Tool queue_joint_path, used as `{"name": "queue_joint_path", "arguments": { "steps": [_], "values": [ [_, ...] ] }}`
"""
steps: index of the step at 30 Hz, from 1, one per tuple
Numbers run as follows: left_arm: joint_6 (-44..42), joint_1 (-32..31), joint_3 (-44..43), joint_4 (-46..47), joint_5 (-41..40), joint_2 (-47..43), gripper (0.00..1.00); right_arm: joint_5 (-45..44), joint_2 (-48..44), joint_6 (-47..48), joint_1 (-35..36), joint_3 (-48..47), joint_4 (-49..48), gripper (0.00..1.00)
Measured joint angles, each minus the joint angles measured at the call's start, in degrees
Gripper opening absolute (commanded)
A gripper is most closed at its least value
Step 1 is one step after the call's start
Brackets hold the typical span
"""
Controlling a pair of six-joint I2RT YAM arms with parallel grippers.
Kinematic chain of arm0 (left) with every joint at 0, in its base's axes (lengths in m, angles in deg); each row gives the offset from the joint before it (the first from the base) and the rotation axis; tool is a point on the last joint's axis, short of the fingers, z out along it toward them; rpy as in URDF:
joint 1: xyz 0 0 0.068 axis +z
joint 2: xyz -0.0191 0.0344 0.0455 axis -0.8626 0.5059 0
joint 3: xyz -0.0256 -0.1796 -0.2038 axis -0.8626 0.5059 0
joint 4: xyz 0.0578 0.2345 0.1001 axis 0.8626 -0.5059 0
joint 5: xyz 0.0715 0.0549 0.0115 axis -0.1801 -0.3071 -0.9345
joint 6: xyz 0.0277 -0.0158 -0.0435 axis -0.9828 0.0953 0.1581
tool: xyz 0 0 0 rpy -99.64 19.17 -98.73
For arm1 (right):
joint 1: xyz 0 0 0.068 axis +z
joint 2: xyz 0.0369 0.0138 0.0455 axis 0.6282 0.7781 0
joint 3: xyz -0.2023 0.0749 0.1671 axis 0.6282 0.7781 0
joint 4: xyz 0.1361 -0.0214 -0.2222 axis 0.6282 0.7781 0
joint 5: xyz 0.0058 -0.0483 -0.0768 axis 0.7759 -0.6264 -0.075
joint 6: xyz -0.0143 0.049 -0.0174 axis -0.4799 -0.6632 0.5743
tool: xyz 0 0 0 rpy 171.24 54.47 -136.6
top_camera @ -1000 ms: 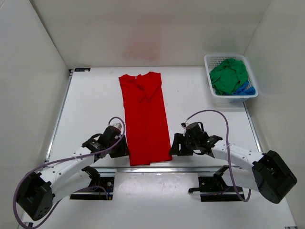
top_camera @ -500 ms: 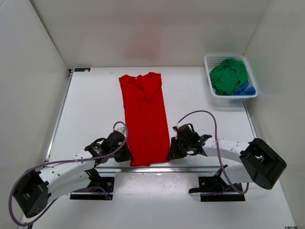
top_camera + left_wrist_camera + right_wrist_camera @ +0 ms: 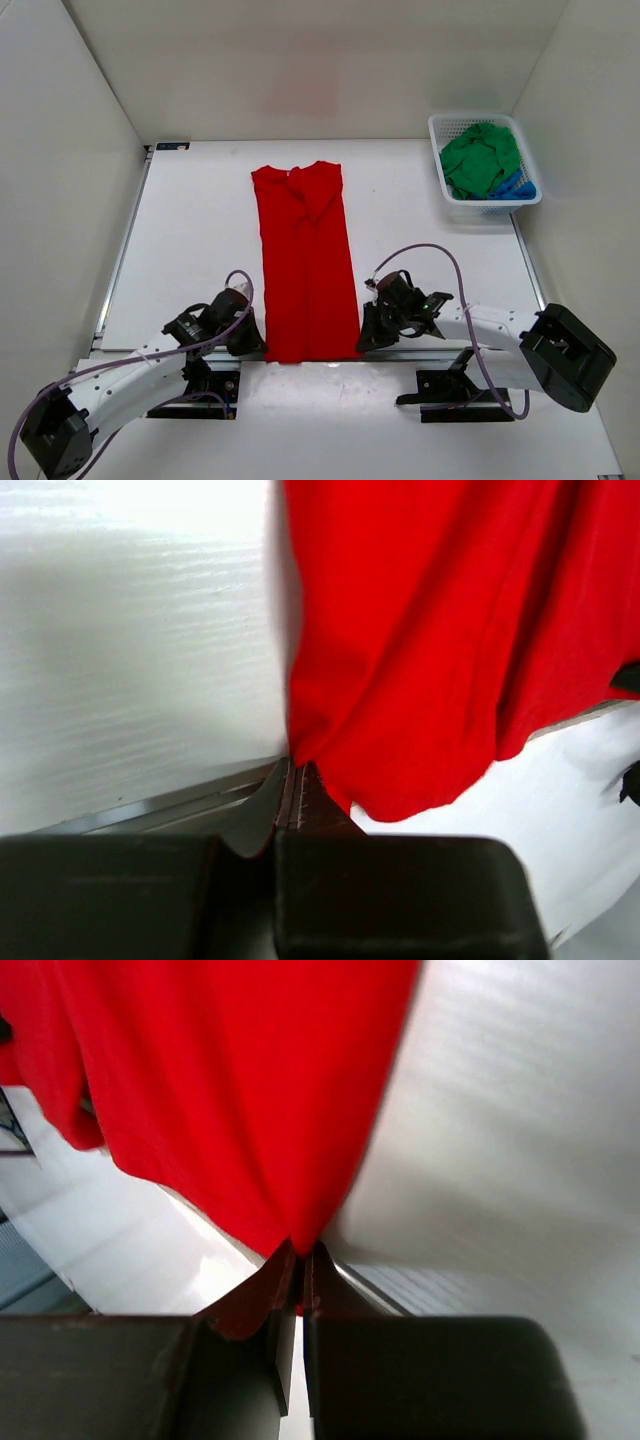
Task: Fold and stack the t-shirts
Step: Grab the bottom of the folded rectangular tshirt with both arms, then fold the folded rectangular tshirt in 1/3 of the way
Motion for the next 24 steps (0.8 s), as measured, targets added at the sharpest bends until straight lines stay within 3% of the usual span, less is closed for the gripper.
{"name": "queue_joint_path", "arguments": {
  "steps": [6,15,24],
  "values": [
    [-1.9,3.3,-4.9,-3.9,1.9,1.7,0.0,3.1,3.0,4.1,-2.3,-5.4,8.1,0.0],
    [-12.2,17.3,-30.3,-4.7,5.3,16.6,0.0,8.5,14.5,12.4,-13.0,-28.9,16.7,0.01],
    [-19.0,24.7,-36.8,-1.8,6.3,33.9,0.0,11.1,33.4,21.1,-19.9,-52.2,25.2,0.0]
  ]
}}
